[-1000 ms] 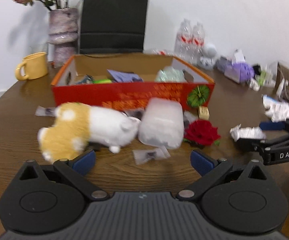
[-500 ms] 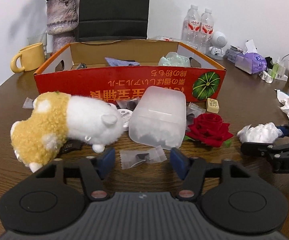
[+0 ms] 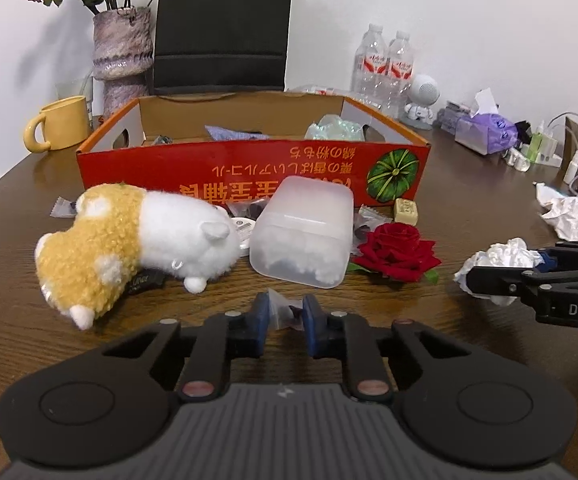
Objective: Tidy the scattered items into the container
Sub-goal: 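Grasp the crumpled white tissue with the right tool, then carry the tissue over the box and open the right tool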
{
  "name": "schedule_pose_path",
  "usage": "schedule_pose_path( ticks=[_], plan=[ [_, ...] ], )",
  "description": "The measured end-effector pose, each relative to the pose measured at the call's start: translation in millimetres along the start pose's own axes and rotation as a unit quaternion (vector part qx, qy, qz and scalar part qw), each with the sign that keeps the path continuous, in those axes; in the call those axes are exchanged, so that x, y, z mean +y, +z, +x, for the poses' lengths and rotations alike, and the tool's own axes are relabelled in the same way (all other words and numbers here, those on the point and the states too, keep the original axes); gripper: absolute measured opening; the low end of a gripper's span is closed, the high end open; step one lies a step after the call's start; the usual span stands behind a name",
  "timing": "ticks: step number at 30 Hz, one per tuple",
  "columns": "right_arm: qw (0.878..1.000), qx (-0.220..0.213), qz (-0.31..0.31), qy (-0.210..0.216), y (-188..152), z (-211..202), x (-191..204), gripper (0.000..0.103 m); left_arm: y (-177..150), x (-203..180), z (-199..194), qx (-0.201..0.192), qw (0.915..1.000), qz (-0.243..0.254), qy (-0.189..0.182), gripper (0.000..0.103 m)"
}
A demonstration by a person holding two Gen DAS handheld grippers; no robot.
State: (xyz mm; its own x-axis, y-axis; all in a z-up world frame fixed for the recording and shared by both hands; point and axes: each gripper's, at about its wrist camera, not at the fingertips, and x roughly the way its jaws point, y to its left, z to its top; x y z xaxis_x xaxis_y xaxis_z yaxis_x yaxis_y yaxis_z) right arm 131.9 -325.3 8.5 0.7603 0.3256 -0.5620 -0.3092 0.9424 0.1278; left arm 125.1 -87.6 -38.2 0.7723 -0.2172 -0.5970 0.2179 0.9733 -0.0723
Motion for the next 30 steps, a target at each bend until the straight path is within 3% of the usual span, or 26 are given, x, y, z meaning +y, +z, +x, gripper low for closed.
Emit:
schedule_pose_path(
  ticks=[4, 15, 22, 30],
  plan=[
    [1.000, -0.014, 0.000, 0.003, 3.2, -8.2, 10.3, 0.037, -2.4, 3.1, -11.2, -0.008, 1.0000, 0.000, -0.004, 0.011],
    [0.999, -0.046, -0.008, 0.012, 24.2, -24.2, 43.0, 0.037, 3.3, 22.5, -49.9, -0.063, 0.9974, -0.011, -0.034, 0.010],
    [0.996, -0.088, -0.006, 0.008, 71.6, -13.3, 57.3, 0.037, 49.2, 39.5, -55.5, -0.118, 0.9923, 0.000, -0.037, 0.010],
    [0.995, -0.092, 0.033, -0.013, 139.2, 54.9, 48.4, 0.037, 118.8, 73.6, 1.1, -0.134, 0.9899, -0.032, -0.034, 0.010]
  ],
)
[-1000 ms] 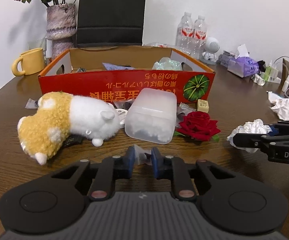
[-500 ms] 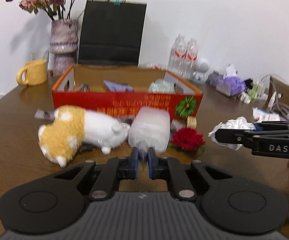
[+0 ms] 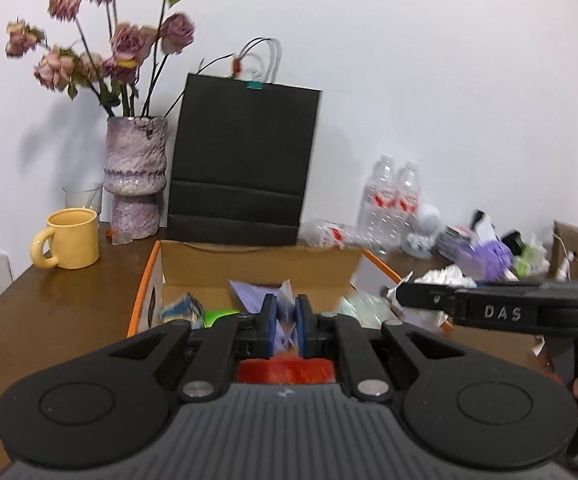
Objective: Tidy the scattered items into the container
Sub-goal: 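Carry the tissue over the box and open the right tool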
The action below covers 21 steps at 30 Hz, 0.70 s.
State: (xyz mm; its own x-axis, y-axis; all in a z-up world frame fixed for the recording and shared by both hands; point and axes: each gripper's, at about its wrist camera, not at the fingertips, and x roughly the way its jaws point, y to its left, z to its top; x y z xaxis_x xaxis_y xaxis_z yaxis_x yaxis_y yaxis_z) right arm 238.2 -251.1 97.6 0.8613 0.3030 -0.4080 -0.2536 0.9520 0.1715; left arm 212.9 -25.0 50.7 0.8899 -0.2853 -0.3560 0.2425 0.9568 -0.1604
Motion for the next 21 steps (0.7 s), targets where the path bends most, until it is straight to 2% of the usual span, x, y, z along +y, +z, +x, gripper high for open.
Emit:
schedule_pose_path(
  ticks=[5, 11, 15, 17, 20, 21],
  plan=[
    [0.999, 0.022, 0.018, -0.023, 18.3, 68.0, -11.8, 0.037, 17.2, 25.3, 54.5, 0.009, 0.9995, -0.031, 0.006, 0.010],
    [0.997, 0.073, 0.023, -0.016, 19.3, 132.5, -24.9, 0.037, 16.4, 47.1, 103.2, 0.053, 0.9974, -0.048, 0.005, 0.010],
    [0.995, 0.097, 0.008, -0.027, 12.4, 150.3, -24.8, 0.038, 8.0, 51.3, 119.0, 0.083, 0.9954, -0.045, 0.010, 0.011],
    [0.994, 0.110, 0.009, -0.028, 8.3, 153.5, -24.6, 0.043, 5.6, 51.3, 121.6, 0.091, 0.9948, -0.046, 0.007, 0.011],
    [0.993, 0.114, 0.007, -0.033, 6.3, 151.3, -22.9, 0.048, 5.9, 48.7, 119.1, 0.093, 0.9948, -0.041, 0.008, 0.015],
    [0.993, 0.113, 0.006, -0.034, 6.5, 149.4, -21.6, 0.050, 6.6, 48.1, 117.1, 0.092, 0.9949, -0.040, 0.007, 0.020]
  ],
)
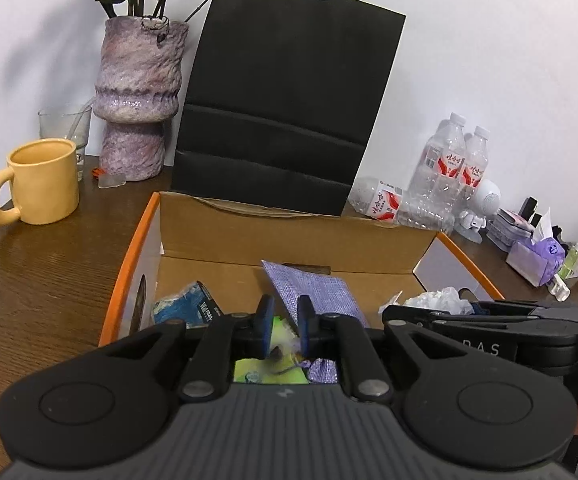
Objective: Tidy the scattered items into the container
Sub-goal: 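Carry the tissue over the box and open the right tool, then pull both tools back toward the plush toy and red rose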
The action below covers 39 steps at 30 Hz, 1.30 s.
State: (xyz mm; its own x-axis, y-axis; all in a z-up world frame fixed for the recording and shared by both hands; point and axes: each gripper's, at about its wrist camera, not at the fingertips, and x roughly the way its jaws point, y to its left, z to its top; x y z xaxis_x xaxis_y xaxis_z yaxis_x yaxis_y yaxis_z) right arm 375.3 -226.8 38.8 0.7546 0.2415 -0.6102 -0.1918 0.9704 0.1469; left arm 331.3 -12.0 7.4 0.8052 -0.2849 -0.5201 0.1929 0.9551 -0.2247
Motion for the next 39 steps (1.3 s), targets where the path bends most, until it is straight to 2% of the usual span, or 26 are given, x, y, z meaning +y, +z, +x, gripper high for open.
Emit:
schedule_pose_path(
  ticks=[1, 3, 5, 7, 16, 23, 29, 34, 39],
  plan=[
    [1.000, 0.002, -0.002, 0.002, -0.2, -2.2, 0.9, 0.053, 0.5, -0.9, -2.8, -0.002, 1.0000, 0.000, 0.001, 0.030],
    [1.000, 0.000, -0.003, 0.005, -0.1, -7.9, 2.6, 0.061, 2.6, -3.4, -9.5, -0.011, 0.9999, 0.002, 0.005, 0.043],
    [1.000, -0.006, -0.007, 0.005, 0.3, -13.6, 5.6, 0.075, 3.9, -6.4, -16.2, -0.022, 0.9997, 0.011, 0.010, 0.047],
    [1.000, -0.013, -0.014, 0.000, 0.7, -18.8, 8.6, 0.078, 5.1, -8.5, -20.4, -0.027, 0.9995, 0.013, 0.008, 0.050],
    [1.000, -0.024, -0.014, -0.007, -3.9, -41.3, 10.9, 0.080, 3.9, -15.3, -42.7, -0.043, 0.9990, 0.013, 0.006, 0.063],
    [0.998, -0.059, -0.017, 0.004, -18.6, -96.7, 15.7, 0.080, -8.0, -17.9, -98.6, -0.081, 0.9967, 0.005, -0.004, 0.065],
    [0.996, -0.082, -0.033, 0.005, -45.7, -150.2, 21.5, 0.081, -30.9, -21.4, -154.0, -0.104, 0.9943, 0.024, 0.010, 0.070],
    [0.996, -0.077, -0.045, 0.000, -77.0, -176.2, 23.6, 0.081, -56.5, -20.2, -183.8, -0.098, 0.9943, 0.035, 0.026, 0.074],
    [0.998, -0.050, -0.044, -0.004, -108.8, -182.1, 19.3, 0.081, -82.0, -13.9, -190.1, -0.069, 0.9964, 0.028, 0.039, 0.074]
  ],
)
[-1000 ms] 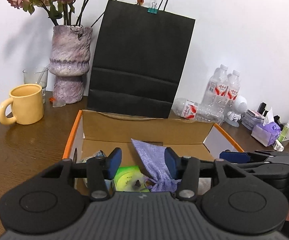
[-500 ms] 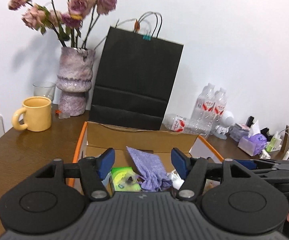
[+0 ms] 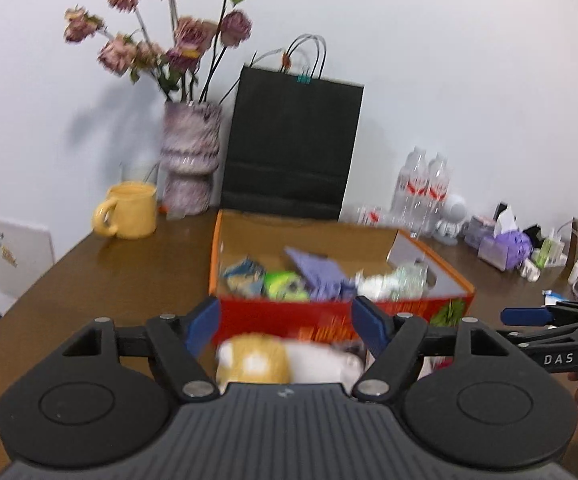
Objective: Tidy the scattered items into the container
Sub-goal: 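Pull both tools back toward the plush toy and red rose, then grasp the plush toy with the left tool while the right tool grasps the red rose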
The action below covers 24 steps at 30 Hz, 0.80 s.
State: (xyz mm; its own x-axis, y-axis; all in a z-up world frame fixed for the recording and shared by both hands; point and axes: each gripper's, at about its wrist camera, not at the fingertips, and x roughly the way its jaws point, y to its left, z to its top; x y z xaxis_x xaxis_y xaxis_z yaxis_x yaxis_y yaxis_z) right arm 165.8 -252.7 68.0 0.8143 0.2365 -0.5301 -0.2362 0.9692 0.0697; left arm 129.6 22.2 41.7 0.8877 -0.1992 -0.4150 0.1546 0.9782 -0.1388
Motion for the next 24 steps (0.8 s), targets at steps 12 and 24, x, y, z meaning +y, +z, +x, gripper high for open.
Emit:
schedule_pose_path(
  ticks=[12, 24],
  plan=[
    [0.999, 0.030, -0.001, -0.011, -58.1, 2.6, -4.4, 0.081, -47.0, 7.0, 1.4, 0.056, 0.9979, -0.004, 0.032, 0.074],
    [0.999, 0.045, -0.014, -0.026, -51.8, 31.2, 1.7, 0.078, -44.2, 5.6, 40.1, 0.080, 0.9958, 0.003, 0.044, 0.074]
  ],
)
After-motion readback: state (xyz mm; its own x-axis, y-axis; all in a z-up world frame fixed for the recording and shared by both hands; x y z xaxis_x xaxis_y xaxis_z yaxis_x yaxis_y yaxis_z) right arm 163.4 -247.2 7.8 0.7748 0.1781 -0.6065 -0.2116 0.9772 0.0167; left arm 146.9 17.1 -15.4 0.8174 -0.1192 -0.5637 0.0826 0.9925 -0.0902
